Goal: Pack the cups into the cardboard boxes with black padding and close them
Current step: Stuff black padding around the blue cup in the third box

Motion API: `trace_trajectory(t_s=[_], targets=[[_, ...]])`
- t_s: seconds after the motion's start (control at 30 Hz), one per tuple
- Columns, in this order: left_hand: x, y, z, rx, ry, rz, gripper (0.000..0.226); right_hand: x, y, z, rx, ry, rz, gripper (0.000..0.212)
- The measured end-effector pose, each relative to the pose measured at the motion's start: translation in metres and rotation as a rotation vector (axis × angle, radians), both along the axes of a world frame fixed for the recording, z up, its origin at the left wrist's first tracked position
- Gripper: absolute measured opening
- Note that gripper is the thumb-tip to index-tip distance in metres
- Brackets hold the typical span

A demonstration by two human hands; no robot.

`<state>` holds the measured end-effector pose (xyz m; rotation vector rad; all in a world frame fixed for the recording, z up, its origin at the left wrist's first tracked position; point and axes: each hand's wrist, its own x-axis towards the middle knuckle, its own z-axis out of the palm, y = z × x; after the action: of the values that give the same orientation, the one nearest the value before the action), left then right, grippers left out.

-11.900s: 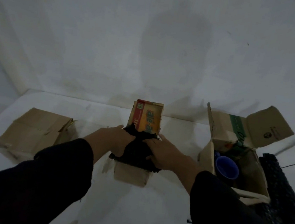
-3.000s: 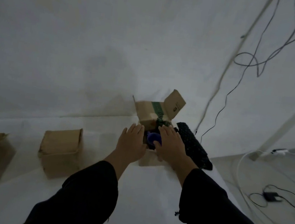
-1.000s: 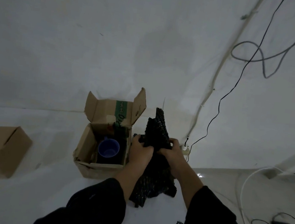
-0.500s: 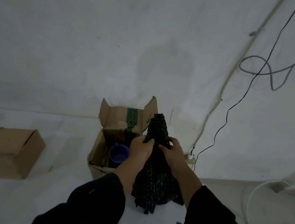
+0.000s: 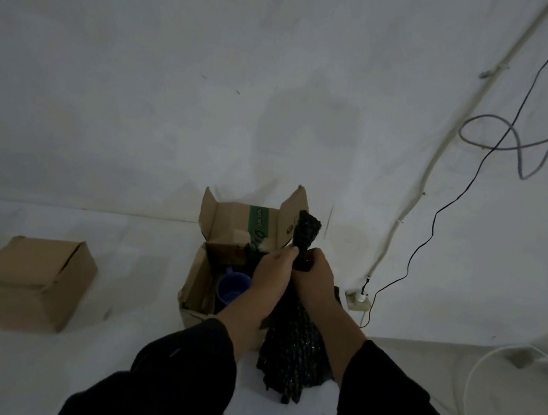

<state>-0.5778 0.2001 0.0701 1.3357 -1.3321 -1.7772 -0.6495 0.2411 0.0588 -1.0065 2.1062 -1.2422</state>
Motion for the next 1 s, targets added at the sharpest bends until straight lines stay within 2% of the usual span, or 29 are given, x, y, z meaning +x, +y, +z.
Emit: trace_trajectory(t_s=[0.1,0.17,0.2,0.27,0.33,0.5,0.6,0.67,0.77,0.87,1.0], targets=[[0.014,-0.009,0.003,0.016,-0.009,-0.171,0.037,-0.001,-0.005,0.009,0.092,-0.175,0.123,0.02],[0.027,-0.016,0.001,-0.045,-0.017,-0.309,0.04,-0.002,-0.013,0.016,0.25,-0.261,0.149,0.019],[0.035,-0.02,-0.001,-0.107,-0.043,-0.366,0.042,-0.004,-0.015,0.016,0.267,-0.336,0.132,0.017],[0.051,-0.029,-0.003,-0.227,-0.126,-0.446,0.05,-0.003,-0.015,0.01,0.133,-0.54,0.077,0.023],[0.062,-0.037,-0.003,-0.304,-0.175,-0.497,0.056,-0.001,-0.017,0.007,0.044,-0.628,0.056,0.032],[0.083,-0.055,0.004,-0.591,-0.353,-0.62,0.051,0.016,-0.027,0.006,-0.129,-0.59,-0.02,0.035],[0.098,-0.068,0.0,-0.737,-0.433,-0.69,0.054,0.022,-0.031,0.001,-0.196,-0.589,0.059,0.053],[0.105,-0.076,-0.005,-0.797,-0.505,-0.699,0.05,0.025,-0.036,-0.001,-0.167,-0.512,0.136,0.056],[0.109,-0.086,-0.011,-0.723,-0.504,-0.71,0.032,0.025,-0.046,-0.005,-0.095,-0.249,0.198,0.032],[0.111,-0.101,-0.016,-0.7,-0.583,-0.753,0.032,0.021,-0.056,-0.007,-0.057,-0.037,0.256,0.026],[0.117,-0.123,-0.019,-0.932,-0.702,-0.729,0.035,0.011,-0.066,-0.011,0.073,0.406,0.372,0.023]])
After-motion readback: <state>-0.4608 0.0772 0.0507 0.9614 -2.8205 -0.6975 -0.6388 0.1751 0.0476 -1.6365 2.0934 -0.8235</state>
